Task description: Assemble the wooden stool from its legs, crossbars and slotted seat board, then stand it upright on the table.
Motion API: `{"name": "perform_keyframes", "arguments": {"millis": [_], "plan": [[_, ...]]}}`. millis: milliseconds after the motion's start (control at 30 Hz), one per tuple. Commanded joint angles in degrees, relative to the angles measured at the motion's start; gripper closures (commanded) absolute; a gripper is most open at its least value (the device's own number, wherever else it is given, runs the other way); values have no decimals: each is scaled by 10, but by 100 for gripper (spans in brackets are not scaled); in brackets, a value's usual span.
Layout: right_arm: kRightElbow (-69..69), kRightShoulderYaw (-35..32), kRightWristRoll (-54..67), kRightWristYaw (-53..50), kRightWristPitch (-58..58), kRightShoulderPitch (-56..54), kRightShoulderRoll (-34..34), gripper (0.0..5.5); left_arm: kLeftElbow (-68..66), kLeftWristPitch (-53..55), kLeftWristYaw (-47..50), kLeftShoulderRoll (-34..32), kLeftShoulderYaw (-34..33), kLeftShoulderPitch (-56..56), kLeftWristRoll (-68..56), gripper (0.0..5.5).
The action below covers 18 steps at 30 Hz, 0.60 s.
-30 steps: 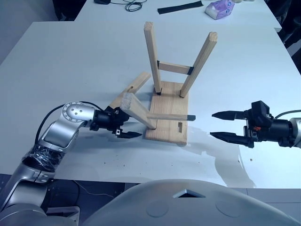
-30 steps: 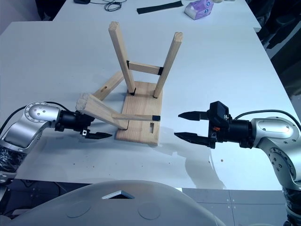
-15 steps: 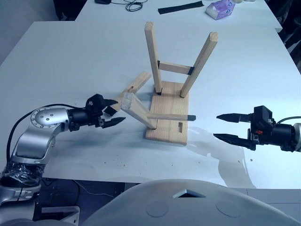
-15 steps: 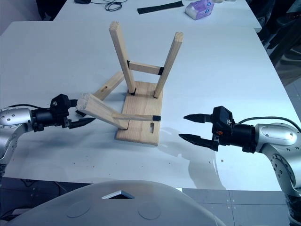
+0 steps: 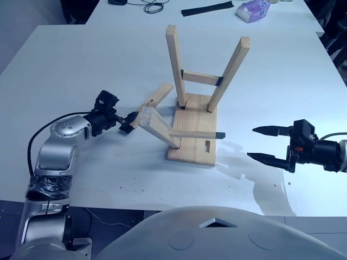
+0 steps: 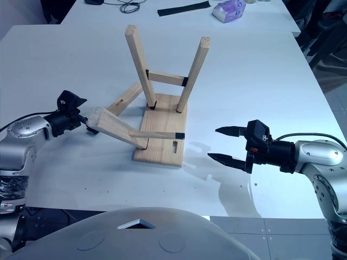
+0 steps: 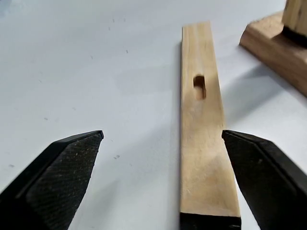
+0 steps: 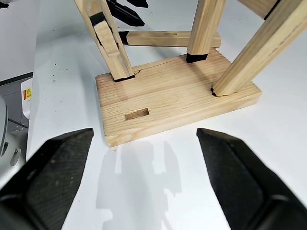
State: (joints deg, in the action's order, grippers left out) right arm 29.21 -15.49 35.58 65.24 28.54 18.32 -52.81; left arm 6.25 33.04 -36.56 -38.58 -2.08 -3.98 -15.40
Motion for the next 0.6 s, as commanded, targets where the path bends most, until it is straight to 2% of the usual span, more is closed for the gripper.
{"name": "perform_keyframes", "arguments": {"millis": [33, 600], "plan": [[-5, 10, -12, 6, -8, -12, -10, 154, -21, -21, -30, 0, 29, -11, 14, 91], [2, 20, -23, 0, -17, -1, -1, 154, -131, -64, -83, -4, 90, -25, 71, 91]]}}
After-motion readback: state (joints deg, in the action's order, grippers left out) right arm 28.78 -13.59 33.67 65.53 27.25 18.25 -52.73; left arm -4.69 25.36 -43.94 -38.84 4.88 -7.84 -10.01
